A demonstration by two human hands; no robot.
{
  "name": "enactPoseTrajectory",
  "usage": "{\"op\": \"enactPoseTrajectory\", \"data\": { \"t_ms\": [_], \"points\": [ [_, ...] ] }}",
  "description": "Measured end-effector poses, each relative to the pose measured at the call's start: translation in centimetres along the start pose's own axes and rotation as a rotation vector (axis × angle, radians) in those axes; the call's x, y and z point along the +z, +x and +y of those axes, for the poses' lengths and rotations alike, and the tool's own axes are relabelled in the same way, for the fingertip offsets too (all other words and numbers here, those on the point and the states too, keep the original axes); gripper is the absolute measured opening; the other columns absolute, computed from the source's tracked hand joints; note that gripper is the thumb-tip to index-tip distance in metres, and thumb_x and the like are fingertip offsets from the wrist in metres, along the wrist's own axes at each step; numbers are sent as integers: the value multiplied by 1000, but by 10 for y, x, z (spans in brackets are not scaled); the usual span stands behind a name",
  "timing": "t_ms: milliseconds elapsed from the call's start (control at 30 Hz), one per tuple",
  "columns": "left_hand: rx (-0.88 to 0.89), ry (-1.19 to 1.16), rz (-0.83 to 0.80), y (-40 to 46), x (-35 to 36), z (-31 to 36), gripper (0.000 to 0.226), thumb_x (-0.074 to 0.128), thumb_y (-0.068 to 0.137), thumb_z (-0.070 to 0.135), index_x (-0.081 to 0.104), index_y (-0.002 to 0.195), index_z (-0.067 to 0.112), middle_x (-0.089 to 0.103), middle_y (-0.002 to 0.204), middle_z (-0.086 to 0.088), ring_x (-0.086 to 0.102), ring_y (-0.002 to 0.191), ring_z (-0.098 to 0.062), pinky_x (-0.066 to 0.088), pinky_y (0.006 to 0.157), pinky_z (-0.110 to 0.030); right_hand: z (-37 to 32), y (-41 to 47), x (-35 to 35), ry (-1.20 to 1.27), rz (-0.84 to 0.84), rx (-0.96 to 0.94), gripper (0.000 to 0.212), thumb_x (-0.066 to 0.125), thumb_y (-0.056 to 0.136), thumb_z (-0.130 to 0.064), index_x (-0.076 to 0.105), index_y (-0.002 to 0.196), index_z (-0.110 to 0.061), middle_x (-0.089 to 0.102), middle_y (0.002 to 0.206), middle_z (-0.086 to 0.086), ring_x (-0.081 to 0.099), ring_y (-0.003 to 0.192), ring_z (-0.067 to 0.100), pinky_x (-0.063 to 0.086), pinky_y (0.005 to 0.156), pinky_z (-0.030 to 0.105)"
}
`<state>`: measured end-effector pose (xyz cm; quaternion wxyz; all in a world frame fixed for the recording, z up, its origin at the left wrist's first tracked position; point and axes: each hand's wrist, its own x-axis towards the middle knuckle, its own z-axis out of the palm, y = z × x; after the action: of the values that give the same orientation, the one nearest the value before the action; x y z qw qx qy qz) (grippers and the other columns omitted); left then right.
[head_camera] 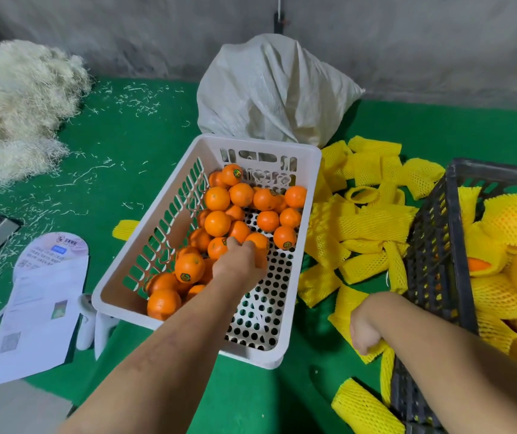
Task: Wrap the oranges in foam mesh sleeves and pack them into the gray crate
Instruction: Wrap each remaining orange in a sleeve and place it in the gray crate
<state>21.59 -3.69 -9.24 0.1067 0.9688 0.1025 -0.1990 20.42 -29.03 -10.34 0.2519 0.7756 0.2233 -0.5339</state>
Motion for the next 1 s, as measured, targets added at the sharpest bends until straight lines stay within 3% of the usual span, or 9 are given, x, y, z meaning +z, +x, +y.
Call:
{"op": "enactPoseTrajectory", "data": {
  "t_ms": [167,333,433,533,600,700,800,900,1000],
  "points": [
    [95,-565,218,-39,-8,13,78,73,91,58,40,156,31,38,144,-4,51,108,-19,50,88,-31,0,-13,-4,114,142,101,43,54,101,-42,62,131,-12,60,135,10,60,120,34,49,91,39],
    [278,-951,408,-82,1,39,71,78,90,53,45,150,35,39,129,13,37,105,29,37,78,5,16,-50,-16,658,695,-70,11,60,100,-23,64,110,-23,60,106,0,61,85,14,44,68,23],
    [366,-1072,383,-95,3,56,66,78,92,48,42,148,42,37,129,25,41,119,22,43,88,-3,16,-75,-7,1270,941,-265,13,66,97,-17,62,106,-26,57,108,-4,66,74,13,50,62,19],
    [407,-1098,452,-98,4,66,66,73,98,42,40,155,31,40,135,15,46,120,16,44,88,-4,9,-88,9,1656,1002,-424,38,70,92,-8,65,119,-34,55,117,-14,76,85,23,62,74,30],
    [438,-1091,461,-99,3,74,65,70,99,45,39,156,32,39,138,13,45,118,20,46,87,-5,6,-89,16,1683,1058,-447,48,71,91,-8,63,126,-39,54,117,-21,75,89,21,61,73,26],
    [542,-1065,376,-102,6,83,65,68,100,48,39,156,32,37,142,13,43,125,16,50,90,-8,7,-88,17,1615,1222,-311,26,65,99,-18,62,121,-32,59,116,-14,71,85,18,55,65,20],
    [594,-1014,334,-101,11,83,65,68,100,48,41,156,29,39,145,9,47,125,11,51,89,-11,8,-82,16,1446,1250,-192,20,60,102,-21,64,121,-22,65,107,-3,61,93,20,51,76,29],
    [575,-1001,359,-100,11,82,63,66,101,49,41,155,28,40,144,8,49,122,10,54,87,-14,8,-79,15,1355,1305,-46,19,64,99,-26,70,118,-24,52,130,1,47,123,23,37,108,34],
    [575,-974,372,-101,12,83,64,62,101,56,39,155,30,39,144,11,51,120,9,57,89,-21,8,-84,12,1332,1406,30,10,66,97,-32,71,104,-37,45,115,-4,46,105,18,29,103,25]
  ]
}}
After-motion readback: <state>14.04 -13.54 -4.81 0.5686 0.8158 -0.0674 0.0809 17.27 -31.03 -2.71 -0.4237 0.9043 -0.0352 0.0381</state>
